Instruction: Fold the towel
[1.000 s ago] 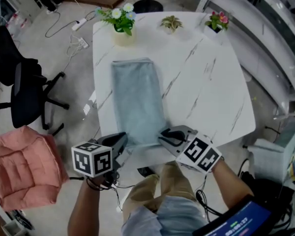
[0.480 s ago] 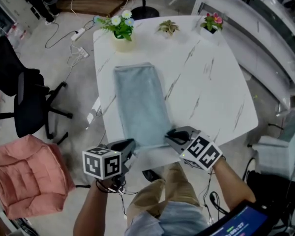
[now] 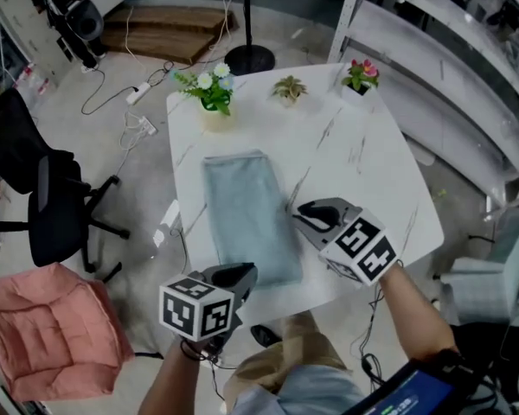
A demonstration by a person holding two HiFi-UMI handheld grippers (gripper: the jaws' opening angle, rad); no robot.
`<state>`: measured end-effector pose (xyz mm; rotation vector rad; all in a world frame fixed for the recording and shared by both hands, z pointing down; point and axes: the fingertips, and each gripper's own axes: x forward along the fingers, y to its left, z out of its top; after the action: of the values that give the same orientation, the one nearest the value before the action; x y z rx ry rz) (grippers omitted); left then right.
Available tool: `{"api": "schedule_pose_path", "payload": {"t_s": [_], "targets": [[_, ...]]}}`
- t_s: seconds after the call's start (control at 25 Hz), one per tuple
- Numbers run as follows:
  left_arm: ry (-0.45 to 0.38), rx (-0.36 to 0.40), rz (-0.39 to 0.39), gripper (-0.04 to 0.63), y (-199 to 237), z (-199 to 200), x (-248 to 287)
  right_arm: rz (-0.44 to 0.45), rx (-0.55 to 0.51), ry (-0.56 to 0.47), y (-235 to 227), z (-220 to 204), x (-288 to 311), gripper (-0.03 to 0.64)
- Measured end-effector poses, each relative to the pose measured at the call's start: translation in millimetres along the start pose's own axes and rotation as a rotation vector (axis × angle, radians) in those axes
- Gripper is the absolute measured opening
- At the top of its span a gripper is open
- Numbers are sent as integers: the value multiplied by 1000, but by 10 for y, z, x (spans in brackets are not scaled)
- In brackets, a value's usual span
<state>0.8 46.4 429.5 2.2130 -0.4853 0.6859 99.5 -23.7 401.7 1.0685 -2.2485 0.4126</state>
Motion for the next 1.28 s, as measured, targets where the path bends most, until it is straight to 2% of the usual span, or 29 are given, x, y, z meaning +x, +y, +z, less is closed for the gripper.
{"api": "schedule_pose_path", "payload": {"t_s": [0.08, 0.16, 0.28, 0.4, 0.56, 0.8, 1.0, 1.08, 1.12, 1.2, 1.28], "targets": [[50, 42, -59, 14, -233, 76, 283, -79, -98, 13, -355, 231, 160, 69], [112, 69, -105, 15, -359, 96, 598, -108, -178, 34, -629, 364, 383, 72], [208, 95, -133, 14, -329, 40, 987, -81, -279, 72, -890, 414, 757, 75], [264, 72, -164, 12, -250, 13, 1139, -3, -345, 100, -995, 373, 1089, 81], [282, 7, -225, 11, -245, 37, 1150, 76, -376, 112, -1061, 298, 1399, 87], [308, -13, -231, 11, -209, -17, 1172, 112, -367, 104, -1303, 402, 1745, 95], [322, -53, -255, 9, -205, -3, 1174, 81, -377, 100, -1482, 509, 1967, 64], [323, -62, -256, 9, -192, 0, 1176, 88, -337, 63, -1518, 598, 1937, 57], [325, -65, -258, 9, -189, 1, 1175, 123, -293, 29, -1483, 662, 1853, 55], [325, -68, -261, 9, -191, 0, 1179, 274, -239, -25, -1216, 748, 1615, 34], [323, -68, -261, 9, -197, -4, 1181, 438, -277, -5, -833, 658, 1473, 20]]}}
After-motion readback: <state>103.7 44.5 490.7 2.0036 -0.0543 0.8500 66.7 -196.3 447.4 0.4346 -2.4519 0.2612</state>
